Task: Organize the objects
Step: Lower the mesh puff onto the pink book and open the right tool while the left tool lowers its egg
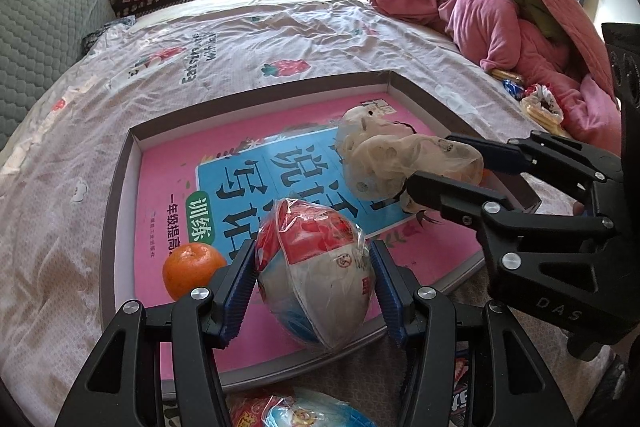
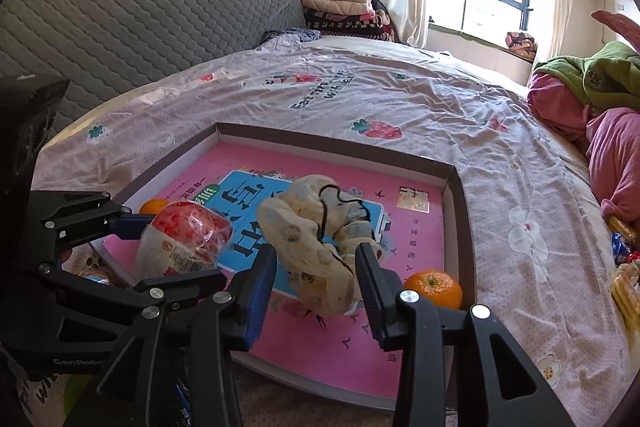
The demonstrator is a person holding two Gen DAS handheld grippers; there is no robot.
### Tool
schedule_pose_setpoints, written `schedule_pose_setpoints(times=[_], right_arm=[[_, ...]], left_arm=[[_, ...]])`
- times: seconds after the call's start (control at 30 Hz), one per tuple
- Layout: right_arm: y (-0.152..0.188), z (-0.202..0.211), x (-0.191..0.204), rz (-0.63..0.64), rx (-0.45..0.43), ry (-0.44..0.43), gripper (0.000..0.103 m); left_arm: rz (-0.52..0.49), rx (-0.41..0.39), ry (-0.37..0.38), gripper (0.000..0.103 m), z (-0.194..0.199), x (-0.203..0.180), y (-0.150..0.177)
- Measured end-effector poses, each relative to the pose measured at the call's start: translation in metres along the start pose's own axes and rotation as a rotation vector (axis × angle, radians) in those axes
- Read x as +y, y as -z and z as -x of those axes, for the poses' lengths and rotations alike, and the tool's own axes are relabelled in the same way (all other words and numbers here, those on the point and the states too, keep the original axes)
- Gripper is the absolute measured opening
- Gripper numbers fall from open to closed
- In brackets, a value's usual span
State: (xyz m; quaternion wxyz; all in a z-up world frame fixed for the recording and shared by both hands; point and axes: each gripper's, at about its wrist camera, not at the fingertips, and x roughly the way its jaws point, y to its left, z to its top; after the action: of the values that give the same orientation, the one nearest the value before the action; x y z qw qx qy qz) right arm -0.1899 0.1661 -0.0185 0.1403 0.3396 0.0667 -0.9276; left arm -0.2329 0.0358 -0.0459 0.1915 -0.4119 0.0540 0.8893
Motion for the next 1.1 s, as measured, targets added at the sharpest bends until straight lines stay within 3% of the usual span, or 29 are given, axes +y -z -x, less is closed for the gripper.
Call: schedule_pose_setpoints(times=[0.1,0.7,0.87,1.1], right_arm=[[-0.001,0.003,-0.003,-0.017,-0.014,-0.006,0.048],[-0.006,0.020,-0.018,-0.101,-0.070,-0.028,0.049],[-0.007,0.022,-0.017,-0.097,-0.075,-0.025,0.049],[-0.007,0.023,-0.018,-0.102,-0.077,-0.023,0.049]], left_arm=[[0.006,0.004,0.004,0.057,-0.001,0.000,0.000],[0.024,0.022,0.012,0.059,-0.006,0.003,0.000],[0.033,0.004,0.006,0.068,-0.002,0.004,-0.002],[0.056,-0.006,-0.001,0.069,0.003,0.010,-0.007]])
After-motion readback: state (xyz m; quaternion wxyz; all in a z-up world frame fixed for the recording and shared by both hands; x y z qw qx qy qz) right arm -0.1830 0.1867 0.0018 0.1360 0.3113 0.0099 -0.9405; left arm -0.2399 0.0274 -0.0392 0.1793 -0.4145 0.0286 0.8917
